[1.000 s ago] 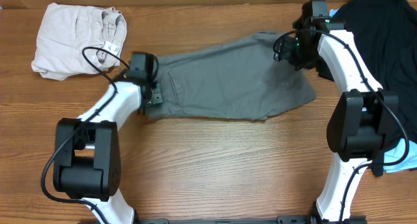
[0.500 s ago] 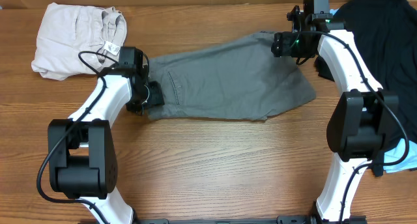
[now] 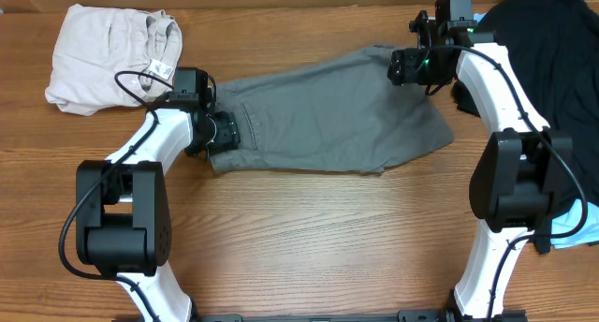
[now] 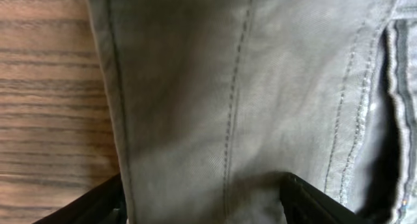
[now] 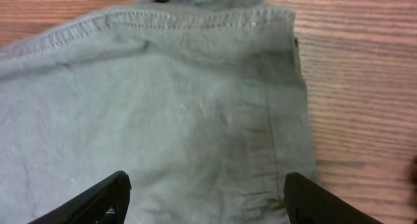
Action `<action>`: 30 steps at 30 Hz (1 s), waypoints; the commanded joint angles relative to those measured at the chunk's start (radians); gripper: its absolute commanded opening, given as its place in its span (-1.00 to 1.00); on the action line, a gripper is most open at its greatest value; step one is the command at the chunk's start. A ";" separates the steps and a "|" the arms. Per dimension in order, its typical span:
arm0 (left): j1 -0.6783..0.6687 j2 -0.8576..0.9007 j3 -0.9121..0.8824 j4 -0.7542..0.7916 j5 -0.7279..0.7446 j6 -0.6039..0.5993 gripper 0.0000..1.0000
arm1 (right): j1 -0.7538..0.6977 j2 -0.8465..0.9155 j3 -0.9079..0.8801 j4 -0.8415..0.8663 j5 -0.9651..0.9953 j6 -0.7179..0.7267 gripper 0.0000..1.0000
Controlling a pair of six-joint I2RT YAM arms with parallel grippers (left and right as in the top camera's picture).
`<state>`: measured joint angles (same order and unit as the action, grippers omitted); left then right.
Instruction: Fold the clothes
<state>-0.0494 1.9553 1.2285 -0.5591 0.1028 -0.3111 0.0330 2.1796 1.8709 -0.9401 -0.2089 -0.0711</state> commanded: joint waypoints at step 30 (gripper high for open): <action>0.206 0.058 0.703 -0.766 0.140 0.163 -0.92 | -0.055 -0.025 0.013 -0.082 -0.068 0.049 -0.58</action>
<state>0.1654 2.0666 1.7912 -1.2610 0.2718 -0.1894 -0.0353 2.1796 1.8709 -1.0309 -0.1898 -0.0216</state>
